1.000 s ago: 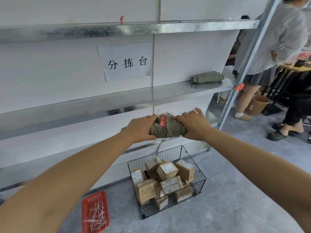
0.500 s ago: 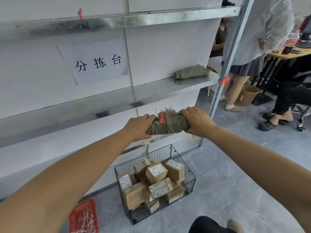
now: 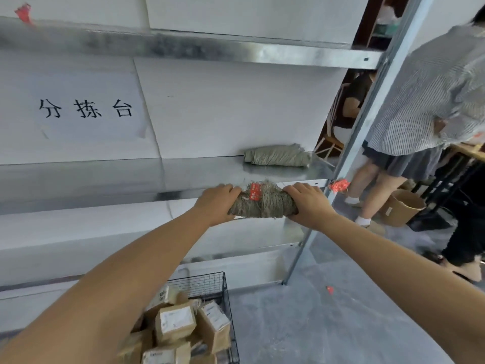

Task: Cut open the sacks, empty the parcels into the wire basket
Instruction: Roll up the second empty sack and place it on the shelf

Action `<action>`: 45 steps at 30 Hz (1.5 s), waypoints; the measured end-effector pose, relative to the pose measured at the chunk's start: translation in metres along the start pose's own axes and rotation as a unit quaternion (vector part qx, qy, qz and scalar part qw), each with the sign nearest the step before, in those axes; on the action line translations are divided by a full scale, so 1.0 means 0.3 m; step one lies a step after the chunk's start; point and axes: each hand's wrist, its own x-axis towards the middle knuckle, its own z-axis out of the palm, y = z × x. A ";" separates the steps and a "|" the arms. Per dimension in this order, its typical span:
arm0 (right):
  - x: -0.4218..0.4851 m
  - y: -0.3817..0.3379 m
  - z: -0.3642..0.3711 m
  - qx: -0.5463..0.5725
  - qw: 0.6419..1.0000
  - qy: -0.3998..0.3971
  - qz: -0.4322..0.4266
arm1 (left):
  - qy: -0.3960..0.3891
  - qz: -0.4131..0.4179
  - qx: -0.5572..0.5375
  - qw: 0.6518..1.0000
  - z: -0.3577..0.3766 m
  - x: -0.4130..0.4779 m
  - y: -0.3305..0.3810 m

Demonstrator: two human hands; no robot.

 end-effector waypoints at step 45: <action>0.692 0.577 0.434 0.072 0.978 -0.147 0.127 | -0.115 -0.163 0.036 0.979 0.329 0.878 0.035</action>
